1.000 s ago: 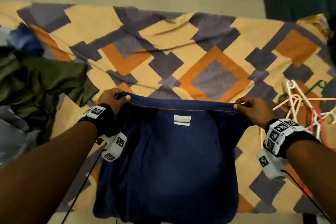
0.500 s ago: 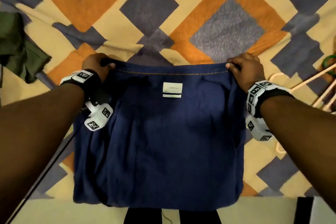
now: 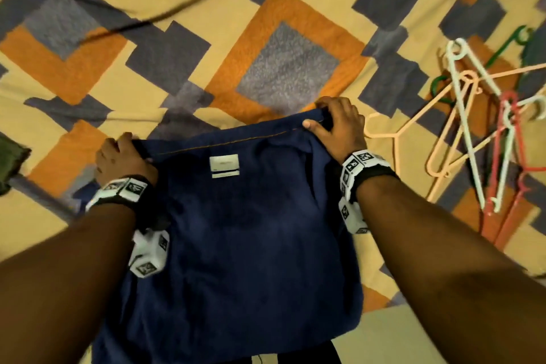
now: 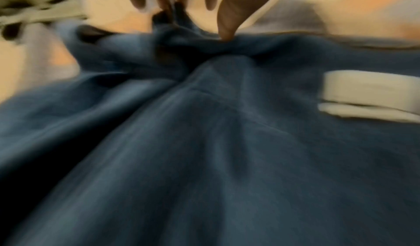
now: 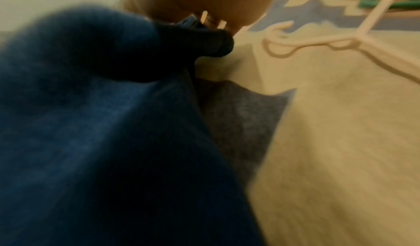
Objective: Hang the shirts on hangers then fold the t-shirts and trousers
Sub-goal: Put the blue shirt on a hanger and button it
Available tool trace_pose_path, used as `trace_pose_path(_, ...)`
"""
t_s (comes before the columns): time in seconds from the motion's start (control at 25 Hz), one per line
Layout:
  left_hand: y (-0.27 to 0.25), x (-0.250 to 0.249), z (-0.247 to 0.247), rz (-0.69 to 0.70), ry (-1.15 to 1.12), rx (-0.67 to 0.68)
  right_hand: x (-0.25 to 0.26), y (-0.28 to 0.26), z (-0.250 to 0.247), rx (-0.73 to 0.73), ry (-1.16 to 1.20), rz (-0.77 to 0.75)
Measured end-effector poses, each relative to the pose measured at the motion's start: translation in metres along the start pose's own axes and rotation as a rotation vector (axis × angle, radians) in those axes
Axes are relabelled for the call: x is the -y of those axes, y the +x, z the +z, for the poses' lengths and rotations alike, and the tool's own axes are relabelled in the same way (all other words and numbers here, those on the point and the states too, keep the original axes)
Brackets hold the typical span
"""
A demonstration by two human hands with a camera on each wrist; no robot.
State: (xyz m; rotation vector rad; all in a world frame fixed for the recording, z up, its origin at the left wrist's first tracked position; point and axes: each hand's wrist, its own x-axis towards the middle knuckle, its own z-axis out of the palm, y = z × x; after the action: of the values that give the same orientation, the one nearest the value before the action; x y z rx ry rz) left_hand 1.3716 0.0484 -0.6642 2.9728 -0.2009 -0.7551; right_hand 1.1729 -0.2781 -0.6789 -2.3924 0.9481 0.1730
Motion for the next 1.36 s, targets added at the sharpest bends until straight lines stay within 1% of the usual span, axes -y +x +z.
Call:
trace_pose_path(0.04, -0.023, -0.020, 0.004, 0.046, 0.050, -0.019, -0.005, -0.013, -0.009, -0.029, -0.006, 0.011)
trace_pose_path(0.12, -0.062, -0.064, 0.020, 0.185, 0.144, 0.026, -0.023, -0.043, -0.027, -0.066, -0.054, 0.018)
trace_pose_path(0.16, -0.080, -0.088, 0.030, 0.252, 0.165, 0.072, -0.039, -0.059, -0.038, -0.075, -0.078, 0.023)
trace_pose_path(0.24, -0.110, -0.130, 0.049, 0.342, 0.175, 0.203, -0.075, -0.089, -0.060, -0.082, -0.120, 0.049)
trace_pose_path(0.32, -0.134, -0.165, 0.066, 0.410, 0.185, 0.332, -0.111, -0.114, -0.078, -0.037, -0.160, 0.106)
trace_pose_path(0.36, -0.142, -0.180, 0.074, 0.421, 0.194, 0.382, -0.126, -0.121, -0.086, 0.002, -0.170, 0.139)
trace_pose_path(0.44, -0.149, -0.203, 0.085, 0.399, 0.212, 0.441, -0.147, -0.127, -0.093, 0.076, -0.163, 0.183)
trace_pose_path(0.56, -0.145, -0.223, 0.108, 0.322, 0.224, 0.424, -0.163, -0.117, -0.086, 0.180, -0.052, 0.218)
trace_pose_path(0.64, -0.139, -0.228, 0.121, 0.264, 0.221, 0.424, -0.161, -0.105, -0.070, 0.248, 0.081, 0.266)
trace_pose_path(0.72, -0.135, -0.227, 0.133, 0.243, 0.235, 0.423, -0.155, -0.095, -0.048, 0.257, 0.149, 0.286)
trace_pose_path(0.84, -0.133, -0.220, 0.138, 0.265, 0.276, 0.400, -0.141, -0.090, -0.030, 0.226, 0.041, 0.256)
trace_pose_path(0.96, -0.125, -0.219, 0.131, 0.260, 0.305, 0.444, -0.123, -0.094, -0.032, 0.190, -0.039, 0.233)
trace_pose_path(1.0, -0.122, -0.221, 0.127, 0.263, 0.305, 0.460, -0.113, -0.099, -0.039, 0.131, -0.029, 0.207)
trace_pose_path(1.12, -0.117, -0.221, 0.112, 0.306, 0.257, 0.512, -0.080, -0.125, -0.064, -0.207, 0.021, 0.055)
trace_pose_path(1.16, -0.116, -0.213, 0.107, 0.328, 0.201, 0.516, -0.068, -0.134, -0.072, -0.311, 0.031, 0.007)
trace_pose_path(1.2, -0.114, -0.200, 0.102, 0.364, 0.120, 0.493, -0.056, -0.141, -0.078, -0.388, 0.039, -0.026)
trace_pose_path(1.28, -0.109, -0.164, 0.091, 0.421, -0.108, 0.375, -0.031, -0.145, -0.086, -0.451, 0.084, -0.079)
trace_pose_path(1.32, -0.106, -0.140, 0.084, 0.421, -0.213, 0.297, -0.019, -0.142, -0.086, -0.440, 0.144, -0.120)
trace_pose_path(1.36, -0.105, -0.116, 0.075, 0.394, -0.286, 0.228, -0.004, -0.138, -0.082, -0.403, 0.220, -0.173)
